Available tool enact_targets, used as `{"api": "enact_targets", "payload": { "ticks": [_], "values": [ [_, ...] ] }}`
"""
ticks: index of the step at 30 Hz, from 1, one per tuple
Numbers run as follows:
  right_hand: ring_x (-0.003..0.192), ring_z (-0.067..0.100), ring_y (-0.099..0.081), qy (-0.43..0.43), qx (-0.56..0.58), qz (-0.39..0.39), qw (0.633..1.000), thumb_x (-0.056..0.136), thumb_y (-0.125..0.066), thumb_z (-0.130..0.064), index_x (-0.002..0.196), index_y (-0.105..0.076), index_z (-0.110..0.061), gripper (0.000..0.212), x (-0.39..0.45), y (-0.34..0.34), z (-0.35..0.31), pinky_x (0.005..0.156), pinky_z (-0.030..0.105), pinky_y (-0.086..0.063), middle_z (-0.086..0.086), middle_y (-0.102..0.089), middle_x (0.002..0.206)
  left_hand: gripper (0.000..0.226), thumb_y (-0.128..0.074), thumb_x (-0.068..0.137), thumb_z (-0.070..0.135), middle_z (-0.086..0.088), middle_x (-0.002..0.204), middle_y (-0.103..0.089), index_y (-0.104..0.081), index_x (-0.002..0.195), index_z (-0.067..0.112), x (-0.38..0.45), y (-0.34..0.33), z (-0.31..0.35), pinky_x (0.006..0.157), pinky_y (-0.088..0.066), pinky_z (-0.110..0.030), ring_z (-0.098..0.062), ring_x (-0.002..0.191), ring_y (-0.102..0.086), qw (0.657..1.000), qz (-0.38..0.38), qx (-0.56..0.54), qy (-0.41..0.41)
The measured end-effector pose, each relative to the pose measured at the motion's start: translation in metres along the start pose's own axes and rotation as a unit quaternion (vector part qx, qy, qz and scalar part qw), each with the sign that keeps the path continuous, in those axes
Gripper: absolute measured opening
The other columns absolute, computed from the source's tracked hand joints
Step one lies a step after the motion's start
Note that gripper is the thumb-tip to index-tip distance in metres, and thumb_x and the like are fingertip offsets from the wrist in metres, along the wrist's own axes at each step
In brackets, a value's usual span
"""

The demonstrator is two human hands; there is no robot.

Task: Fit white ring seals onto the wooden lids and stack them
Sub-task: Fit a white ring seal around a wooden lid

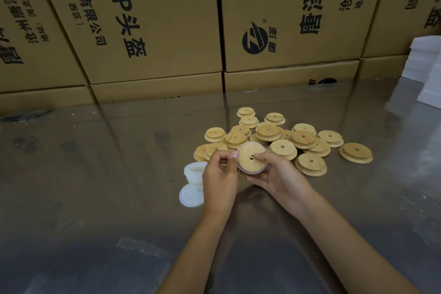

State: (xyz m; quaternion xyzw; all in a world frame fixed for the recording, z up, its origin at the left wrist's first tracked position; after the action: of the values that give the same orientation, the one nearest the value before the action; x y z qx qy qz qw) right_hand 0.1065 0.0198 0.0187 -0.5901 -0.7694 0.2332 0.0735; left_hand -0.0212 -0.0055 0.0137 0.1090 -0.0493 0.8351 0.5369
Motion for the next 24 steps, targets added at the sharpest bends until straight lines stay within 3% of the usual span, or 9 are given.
{"api": "enact_targets", "payload": {
  "ticks": [7,13,17,20,24],
  "values": [
    [0.093,0.019,-0.072,0.015,0.053,0.004,0.998,0.095,-0.057,-0.013,0.126,-0.062,-0.014,0.031,0.002,0.004,-0.001,0.082,0.031,-0.057,0.011,-0.073,0.112,0.009,-0.059,0.095,0.024,-0.002,0.077,-0.064,-0.059,0.087,0.019,-0.005,-0.006,0.001,0.072,-0.05,-0.037,-0.018,0.069,-0.057,0.999,-0.051,0.011,-0.006],
    [0.094,0.02,-0.072,0.012,0.047,-0.003,0.999,0.092,-0.058,-0.012,0.119,-0.065,-0.012,0.027,0.003,0.004,-0.002,0.083,0.032,-0.057,0.009,-0.074,0.105,0.012,-0.059,0.096,0.022,-0.002,0.078,-0.066,-0.061,0.088,0.013,-0.003,-0.005,0.003,0.076,-0.053,-0.046,-0.018,0.072,-0.06,0.999,-0.046,-0.005,0.021],
    [0.09,0.021,-0.069,0.033,-0.04,0.018,0.998,0.09,-0.061,-0.014,0.107,-0.067,-0.008,0.019,0.003,0.006,-0.004,0.081,0.036,-0.053,0.011,-0.071,0.1,0.014,-0.061,0.094,0.024,-0.004,0.075,-0.066,-0.062,0.089,0.012,-0.001,-0.003,0.004,0.068,-0.054,-0.049,-0.014,0.067,-0.058,0.999,-0.033,-0.018,0.027],
    [0.082,0.015,-0.068,0.065,-0.168,0.065,0.982,0.086,-0.068,-0.019,0.09,-0.071,-0.014,0.007,0.002,0.006,-0.007,0.074,0.033,-0.055,0.002,-0.072,0.085,0.011,-0.063,0.093,0.023,-0.006,0.081,-0.067,-0.062,0.086,0.015,0.002,0.0,0.006,0.076,-0.053,-0.05,-0.021,0.074,-0.061,1.0,-0.013,-0.01,0.0],
    [0.068,0.005,-0.063,0.09,-0.251,0.052,0.963,0.085,-0.073,-0.02,0.093,-0.071,-0.011,0.012,0.002,0.005,-0.012,0.066,0.029,-0.052,-0.006,-0.069,0.071,0.008,-0.065,0.092,0.018,-0.002,0.09,-0.067,-0.063,0.085,0.014,0.005,0.001,0.009,0.086,-0.053,-0.048,-0.025,0.089,-0.063,0.999,-0.015,0.002,-0.046]
  ]
}}
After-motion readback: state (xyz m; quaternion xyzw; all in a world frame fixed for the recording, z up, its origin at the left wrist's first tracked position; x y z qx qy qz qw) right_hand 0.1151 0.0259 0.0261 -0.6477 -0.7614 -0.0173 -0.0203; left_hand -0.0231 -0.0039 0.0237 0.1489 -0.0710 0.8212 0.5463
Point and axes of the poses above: each hand's wrist, its own x-axis towards the middle knuckle, its own y-axis out of the back of the hand, z = x × y, the point moved 2 cm from there along x, towards the middle knuckle
